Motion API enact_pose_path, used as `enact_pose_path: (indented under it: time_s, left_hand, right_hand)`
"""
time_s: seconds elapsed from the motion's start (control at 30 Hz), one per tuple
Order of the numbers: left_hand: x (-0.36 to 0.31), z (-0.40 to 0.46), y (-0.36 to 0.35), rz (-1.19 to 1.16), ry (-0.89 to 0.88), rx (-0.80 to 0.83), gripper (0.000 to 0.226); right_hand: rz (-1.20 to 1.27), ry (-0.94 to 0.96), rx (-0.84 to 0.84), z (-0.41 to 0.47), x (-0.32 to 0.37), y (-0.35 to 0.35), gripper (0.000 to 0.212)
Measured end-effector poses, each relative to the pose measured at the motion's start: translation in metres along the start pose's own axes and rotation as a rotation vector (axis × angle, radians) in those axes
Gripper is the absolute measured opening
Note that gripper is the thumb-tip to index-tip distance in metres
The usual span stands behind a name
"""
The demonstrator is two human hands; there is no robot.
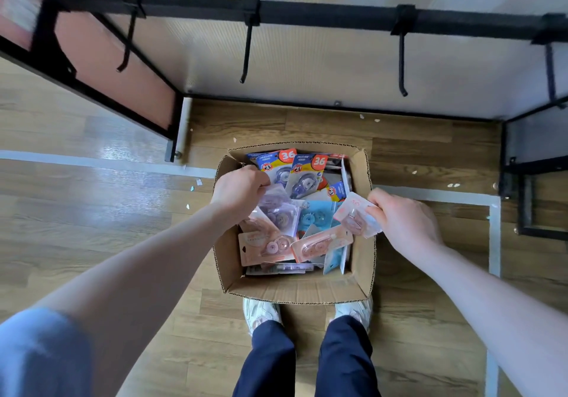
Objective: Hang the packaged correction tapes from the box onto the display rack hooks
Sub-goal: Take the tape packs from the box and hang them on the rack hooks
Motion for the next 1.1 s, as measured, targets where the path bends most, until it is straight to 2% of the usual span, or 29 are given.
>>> enact_pose_path:
  time_s: [0.2, 0.37, 0.57, 0.73, 0.87, 1.1]
  left_hand:
    - [-0.005, -0.018, 0.060, -0.029, -0.120, -0.154, 0.017]
    - [-0.015, -0.033, 0.140, -0.024, -0.197, -0.299, 0.016]
    - [-0.025, -0.059, 0.236, 0.043, -0.261, -0.431, 0.030]
    - [-0.033, -0.094, 0.314, -0.026, -0.265, -0.476, 0.046]
    - [-0.048, -0.129, 0.383, 0.014, -0.317, -0.512, 0.024]
    - [-0.068, -0.201, 0.499, 0.007, -0.335, -0.656, 0.014]
  right_hand:
    - [0.010, -0.006, -0.091, -0.017, 0.007, 0.047, 0.016]
    - [0.001, -0.007, -0.170, -0.037, 0.018, 0.110, 0.017]
    - [0.013, 0.010, -0.276, -0.075, 0.044, 0.197, 0.023]
    - [0.001, 0.064, -0.408, -0.119, 0.063, 0.272, 0.017]
    - [-0.015, 0.089, -0.505, -0.163, 0.082, 0.328, 0.018]
    - [0.075, 0.043, -0.671, -0.240, 0.090, 0.419, 0.022]
Point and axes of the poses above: each hand's wrist, its own z-axis towards the middle knuckle, its own y-axis out of the back of the hand, x = y × z, the point moved 8 cm from there along z, towards the middle knuckle, and after that the axes turned 13 degrees about z, right-handed, at the moved point
